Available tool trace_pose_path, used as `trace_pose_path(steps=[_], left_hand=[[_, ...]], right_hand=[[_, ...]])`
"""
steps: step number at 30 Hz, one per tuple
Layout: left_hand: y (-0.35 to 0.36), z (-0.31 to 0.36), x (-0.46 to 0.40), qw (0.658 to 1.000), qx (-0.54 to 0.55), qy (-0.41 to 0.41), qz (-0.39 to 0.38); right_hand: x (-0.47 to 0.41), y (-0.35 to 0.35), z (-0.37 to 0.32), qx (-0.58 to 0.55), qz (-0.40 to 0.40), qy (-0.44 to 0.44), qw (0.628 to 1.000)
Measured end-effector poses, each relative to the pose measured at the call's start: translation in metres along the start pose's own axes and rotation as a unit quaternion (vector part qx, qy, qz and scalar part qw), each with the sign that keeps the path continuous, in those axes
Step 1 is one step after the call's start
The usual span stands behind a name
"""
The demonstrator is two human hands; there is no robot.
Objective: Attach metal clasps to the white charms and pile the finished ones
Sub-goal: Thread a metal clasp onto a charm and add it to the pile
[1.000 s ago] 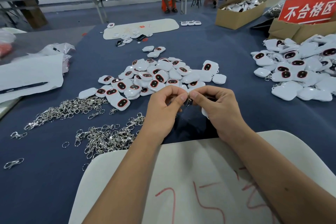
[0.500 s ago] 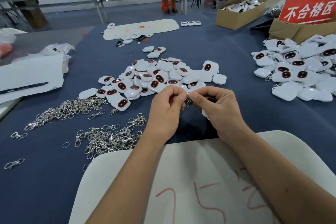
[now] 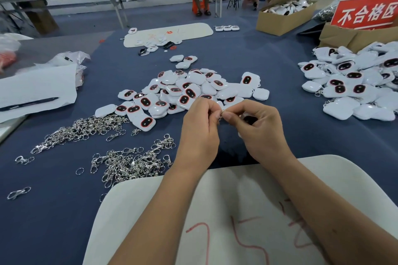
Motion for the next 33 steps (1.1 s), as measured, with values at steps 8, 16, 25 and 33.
trace_pose_path(steps=[8, 16, 25, 33], left_hand=[[0.0, 0.004, -0.001, 0.998, -0.028, 0.047, -0.024], [0.011, 0.001, 0.001, 0.997, -0.036, 0.039, -0.064], [0.014, -0.001, 0.002, 0.995, -0.031, 0.04, -0.085], [0.017, -0.003, 0.003, 0.994, -0.023, 0.024, -0.107]], right_hand=[[-0.002, -0.007, -0.007, 0.067, -0.001, -0.067, 0.996], [-0.006, -0.017, 0.022, -0.076, 0.059, 0.093, 0.991], [-0.007, -0.011, 0.018, -0.082, 0.036, 0.107, 0.99], [-0.005, -0.002, 0.006, -0.121, -0.008, 0.076, 0.99]])
Point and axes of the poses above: each hand's wrist, its own x-axis away from the middle knuckle, its own y-axis out of the palm, z = x × y, the point moved 6 cm from there along -x, towards the middle knuckle, and after that the axes turned 5 degrees about -z, right-handed, at the moved point
